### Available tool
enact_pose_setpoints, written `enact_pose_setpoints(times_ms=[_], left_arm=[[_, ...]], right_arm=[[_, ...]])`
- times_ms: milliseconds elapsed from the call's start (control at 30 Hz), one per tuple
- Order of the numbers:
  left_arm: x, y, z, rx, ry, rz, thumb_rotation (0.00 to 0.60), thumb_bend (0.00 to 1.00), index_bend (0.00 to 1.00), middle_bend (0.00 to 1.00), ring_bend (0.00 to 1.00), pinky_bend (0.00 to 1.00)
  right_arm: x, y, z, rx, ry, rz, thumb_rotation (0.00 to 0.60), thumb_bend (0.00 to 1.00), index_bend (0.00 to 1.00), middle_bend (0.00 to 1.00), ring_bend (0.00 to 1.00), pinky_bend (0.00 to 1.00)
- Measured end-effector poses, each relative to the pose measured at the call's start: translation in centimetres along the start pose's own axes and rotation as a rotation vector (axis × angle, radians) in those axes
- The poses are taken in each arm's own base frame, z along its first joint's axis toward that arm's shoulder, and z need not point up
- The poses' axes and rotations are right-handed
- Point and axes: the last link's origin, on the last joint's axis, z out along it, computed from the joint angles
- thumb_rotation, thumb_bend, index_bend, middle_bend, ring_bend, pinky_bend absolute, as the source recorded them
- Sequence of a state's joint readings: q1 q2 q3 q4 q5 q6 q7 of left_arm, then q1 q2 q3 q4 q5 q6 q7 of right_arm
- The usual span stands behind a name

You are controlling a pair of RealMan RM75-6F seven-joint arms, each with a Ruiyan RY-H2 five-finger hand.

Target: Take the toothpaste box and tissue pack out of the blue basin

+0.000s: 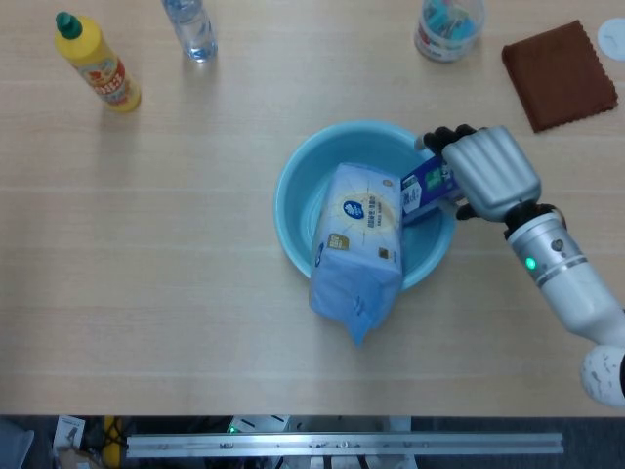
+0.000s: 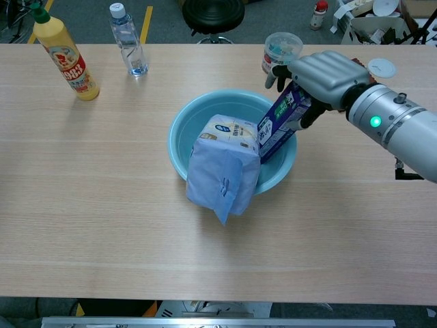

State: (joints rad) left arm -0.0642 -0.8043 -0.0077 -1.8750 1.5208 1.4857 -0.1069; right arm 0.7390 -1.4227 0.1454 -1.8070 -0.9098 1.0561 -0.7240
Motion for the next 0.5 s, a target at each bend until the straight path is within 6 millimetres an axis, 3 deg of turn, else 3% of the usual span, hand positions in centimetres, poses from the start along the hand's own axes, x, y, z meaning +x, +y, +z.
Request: enact_pose_setpoints(times_ms=[167, 367, 500], left_arm=[[0.2, -0.2, -0.1, 0.004, 0.004, 0.001, 0.600, 0.10, 0.00, 0.00, 0.00, 0.15], [0.2, -0.2, -0.2, 0.006, 0.006, 0.002, 0.600, 0.10, 0.00, 0.00, 0.00, 0.15], [0.2, -0.1, -0.1, 0.002, 0.006, 0.003, 0.600, 0.10, 0.00, 0.00, 0.00, 0.15]], right_arm=[[-0.2, -0.3, 0.3, 0.015, 0.013, 0.012, 0.600, 0.27, 0.50, 0.50, 0.55, 0.73], [0.3, 0.0, 0.0, 0.019, 0.025, 0.025, 0.600, 0.27, 0.51, 0.50, 0.56, 0.74], [1.6, 0.6, -0.8, 0.019, 0.063, 0.047, 0.600, 0.27, 0.51, 0.51, 0.56, 0.74]])
